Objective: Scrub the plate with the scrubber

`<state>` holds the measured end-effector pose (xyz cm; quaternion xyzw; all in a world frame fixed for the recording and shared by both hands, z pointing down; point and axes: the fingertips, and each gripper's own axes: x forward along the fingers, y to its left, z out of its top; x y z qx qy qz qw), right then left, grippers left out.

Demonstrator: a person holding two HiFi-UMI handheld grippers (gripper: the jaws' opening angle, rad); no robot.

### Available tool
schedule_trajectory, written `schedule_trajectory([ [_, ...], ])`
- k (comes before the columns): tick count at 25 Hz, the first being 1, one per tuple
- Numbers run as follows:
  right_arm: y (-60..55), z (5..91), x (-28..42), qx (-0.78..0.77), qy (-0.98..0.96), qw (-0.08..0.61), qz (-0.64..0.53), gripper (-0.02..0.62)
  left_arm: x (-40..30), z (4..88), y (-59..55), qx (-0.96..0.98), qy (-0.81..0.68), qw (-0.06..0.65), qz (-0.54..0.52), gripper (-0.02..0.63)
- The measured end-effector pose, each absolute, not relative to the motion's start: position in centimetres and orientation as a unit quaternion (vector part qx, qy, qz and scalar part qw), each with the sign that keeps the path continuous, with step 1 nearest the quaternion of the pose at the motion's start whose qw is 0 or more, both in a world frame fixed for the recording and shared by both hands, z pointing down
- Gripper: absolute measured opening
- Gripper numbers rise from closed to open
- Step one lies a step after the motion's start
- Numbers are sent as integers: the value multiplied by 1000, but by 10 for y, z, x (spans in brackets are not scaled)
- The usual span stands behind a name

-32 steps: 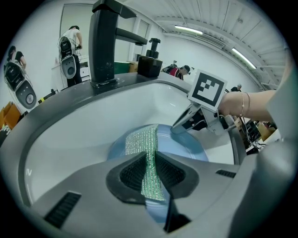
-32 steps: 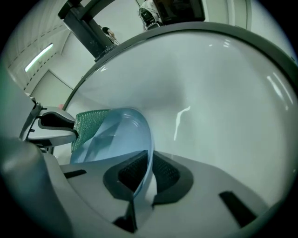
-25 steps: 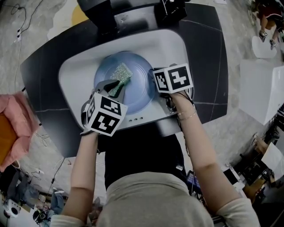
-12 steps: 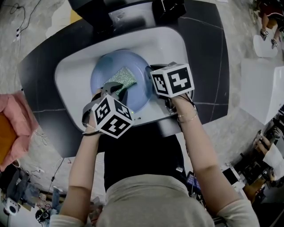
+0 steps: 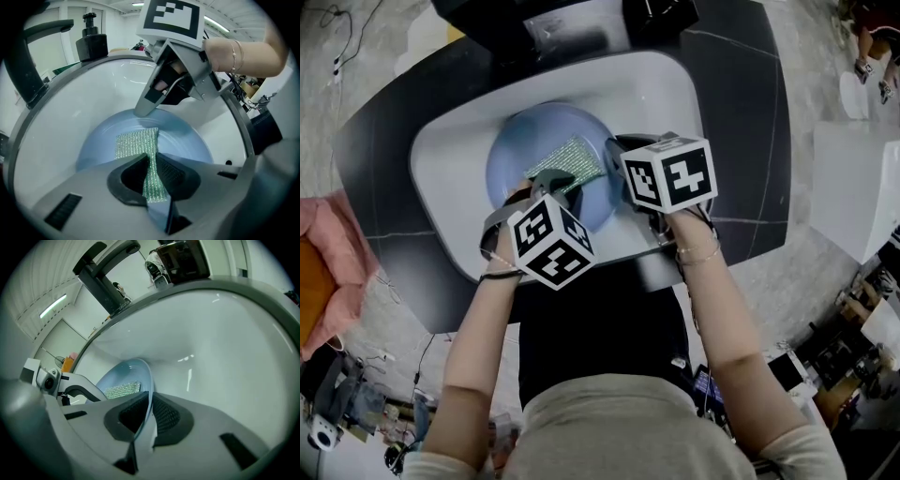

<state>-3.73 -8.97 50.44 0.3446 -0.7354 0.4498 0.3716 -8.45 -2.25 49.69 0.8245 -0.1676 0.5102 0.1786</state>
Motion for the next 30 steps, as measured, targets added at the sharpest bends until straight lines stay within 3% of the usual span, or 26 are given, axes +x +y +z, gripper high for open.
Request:
schedule_trajectory([
  [9, -88, 503, -37, 335, -745, 359, 452, 43, -72, 502, -44, 829, -168, 171, 505, 72],
  [30, -87, 503, -36, 331, -742, 347, 469, 44, -97, 515, -80, 804, -234, 243, 490, 67],
])
